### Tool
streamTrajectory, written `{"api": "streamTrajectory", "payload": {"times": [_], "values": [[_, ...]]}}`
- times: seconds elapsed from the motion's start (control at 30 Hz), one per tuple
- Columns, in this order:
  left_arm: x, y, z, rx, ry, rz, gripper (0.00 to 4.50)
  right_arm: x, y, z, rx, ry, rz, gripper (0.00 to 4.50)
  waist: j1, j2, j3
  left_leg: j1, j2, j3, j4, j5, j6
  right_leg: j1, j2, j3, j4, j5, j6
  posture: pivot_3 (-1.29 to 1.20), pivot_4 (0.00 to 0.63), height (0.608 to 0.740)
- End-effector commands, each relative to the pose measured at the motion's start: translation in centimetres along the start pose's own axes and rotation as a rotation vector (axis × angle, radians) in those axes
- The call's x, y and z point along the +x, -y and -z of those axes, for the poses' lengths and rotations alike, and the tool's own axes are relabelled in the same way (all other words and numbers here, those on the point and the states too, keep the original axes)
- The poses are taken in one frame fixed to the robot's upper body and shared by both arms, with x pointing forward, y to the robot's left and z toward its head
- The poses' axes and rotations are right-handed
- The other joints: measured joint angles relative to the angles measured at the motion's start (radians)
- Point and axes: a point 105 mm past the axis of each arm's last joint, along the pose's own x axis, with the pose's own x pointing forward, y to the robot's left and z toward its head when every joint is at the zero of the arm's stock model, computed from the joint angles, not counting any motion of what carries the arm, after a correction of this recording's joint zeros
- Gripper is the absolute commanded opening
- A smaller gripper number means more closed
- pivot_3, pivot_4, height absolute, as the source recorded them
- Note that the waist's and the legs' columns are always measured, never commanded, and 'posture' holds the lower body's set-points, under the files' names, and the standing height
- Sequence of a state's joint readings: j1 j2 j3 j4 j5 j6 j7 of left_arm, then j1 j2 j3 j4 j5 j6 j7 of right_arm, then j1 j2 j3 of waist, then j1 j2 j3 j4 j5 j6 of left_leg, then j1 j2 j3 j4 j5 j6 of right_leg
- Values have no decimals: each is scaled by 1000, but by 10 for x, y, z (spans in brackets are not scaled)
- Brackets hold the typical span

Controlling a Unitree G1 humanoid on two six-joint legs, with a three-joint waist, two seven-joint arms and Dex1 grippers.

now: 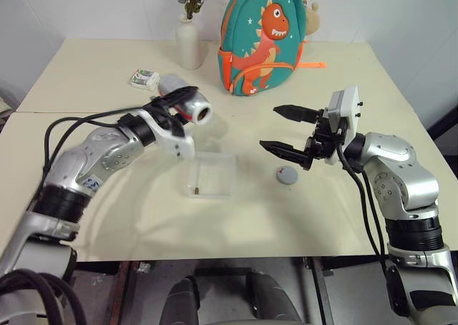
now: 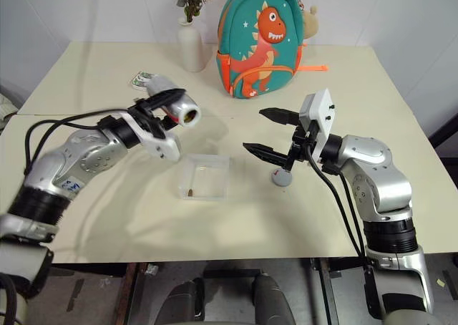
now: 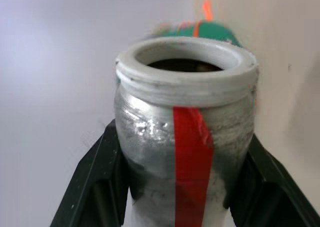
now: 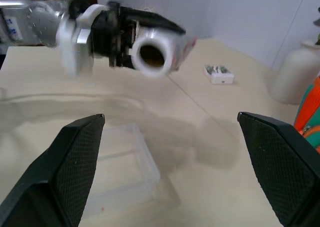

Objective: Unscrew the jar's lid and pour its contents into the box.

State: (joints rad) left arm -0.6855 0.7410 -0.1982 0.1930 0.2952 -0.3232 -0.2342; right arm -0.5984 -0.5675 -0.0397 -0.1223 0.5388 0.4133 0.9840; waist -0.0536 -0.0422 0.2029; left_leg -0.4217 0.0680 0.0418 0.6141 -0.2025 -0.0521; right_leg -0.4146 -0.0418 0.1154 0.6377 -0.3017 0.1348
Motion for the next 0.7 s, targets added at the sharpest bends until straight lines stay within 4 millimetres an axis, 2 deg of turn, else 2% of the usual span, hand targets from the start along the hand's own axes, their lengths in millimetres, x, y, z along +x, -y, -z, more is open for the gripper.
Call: {"api": "streamTrajectory", "payload": {"times": [0.03, 0.1, 0.2, 0.3, 0.43, 0.5, 0.6, 0.7], "values": [[-13, -30, 15, -499, -100, -100, 2078, -1, -8, -12, -36, 24, -35, 4480, 0, 0, 0, 0, 0, -1, 1, 0, 0, 0, 0, 0, 1, 0, 0, 0, 150, 740], [-21, -34, 28, -695, -174, -167, 2078, -1, -12, -12, -37, 18, -46, 4480, -3, 0, 0, 0, 0, -3, 3, 1, 0, 0, 2, 0, 4, 0, 0, 0, 150, 740], [-37, -34, 48, -893, -266, -251, 2078, 0, -18, -11, -45, -2, -69, 4480, -6, 0, 0, 2, 0, -3, 5, 1, 0, 1, 2, 0, 6, 0, 0, 0, 150, 740], [-53, -31, 69, -1001, -369, -328, 2078, -1, -23, -9, -57, -25, -86, 4480, -6, 0, 0, 2, 0, -4, 7, 2, 0, 1, 2, 0, 8, 0, 0, 0, 150, 740], [-74, -30, 101, -1058, -413, -475, 2078, -1, -21, -7, -61, -31, -79, 4480, -6, -1, 0, 1, 0, -5, 8, 2, 0, 2, 2, -1, 7, 0, 0, 0, 150, 740], [-80, -29, 109, -1053, -373, -525, 2078, -1, -21, -6, -63, -32, -73, 4480, -5, -1, 0, 1, -1, -5, 8, 2, 0, 2, 1, -1, 6, 0, 0, 0, 150, 740], [-85, -14, 124, -1030, -413, -520, 2078, 1, -22, -5, -64, -31, -72, 4480, -2, -1, 0, 1, -1, -5, 7, 2, 0, 2, 1, -1, 5, 0, 0, 0, 150, 740], [-88, 0, 129, -985, -412, -501, 2078, 2, -24, -5, -65, -28, -71, 4480, -1, -1, 0, 1, -1, -5, 6, 2, -1, 2, 1, -1, 4, 0, 0, 0, 150, 740]]}}
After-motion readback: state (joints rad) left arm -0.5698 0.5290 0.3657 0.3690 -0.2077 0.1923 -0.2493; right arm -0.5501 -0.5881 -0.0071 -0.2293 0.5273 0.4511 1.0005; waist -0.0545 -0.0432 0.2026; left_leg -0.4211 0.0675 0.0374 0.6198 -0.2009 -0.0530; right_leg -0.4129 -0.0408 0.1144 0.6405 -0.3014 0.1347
